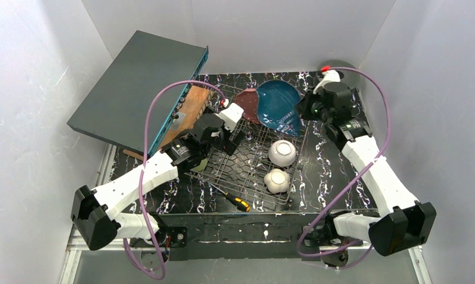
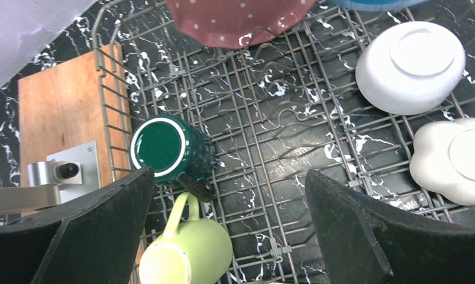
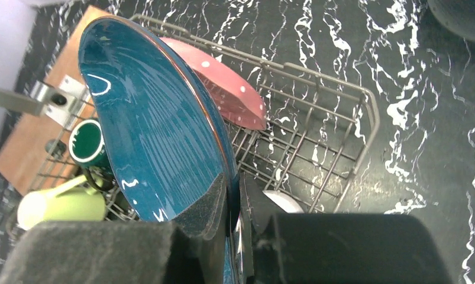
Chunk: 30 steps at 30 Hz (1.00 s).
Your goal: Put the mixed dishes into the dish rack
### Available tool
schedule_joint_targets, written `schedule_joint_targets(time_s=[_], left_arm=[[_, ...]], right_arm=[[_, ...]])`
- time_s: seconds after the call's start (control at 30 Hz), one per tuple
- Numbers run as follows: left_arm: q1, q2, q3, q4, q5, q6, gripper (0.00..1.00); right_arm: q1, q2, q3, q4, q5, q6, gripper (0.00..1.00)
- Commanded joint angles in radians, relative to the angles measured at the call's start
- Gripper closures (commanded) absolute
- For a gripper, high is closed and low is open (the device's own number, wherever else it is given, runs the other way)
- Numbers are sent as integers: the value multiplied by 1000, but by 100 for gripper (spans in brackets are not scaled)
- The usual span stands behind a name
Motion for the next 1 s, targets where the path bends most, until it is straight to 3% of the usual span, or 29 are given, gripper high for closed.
schedule_joint_targets(time_s=[0.0,0.27,0.5,0.97], left_arm=[[-5,-56,-21,35,-81,5,1],[-6,-53,-24,42,-95,2,1],[-5,-48,-28,44,-104,3,1],[-6,-33,-41,65,-144,18,1]], right_arm=[[95,27,113,172,111,-147,99],[174,159,225,189,87,-307,99],[270,244,253,213,155,-511,99],[425,419,238,393,422,-796,99]])
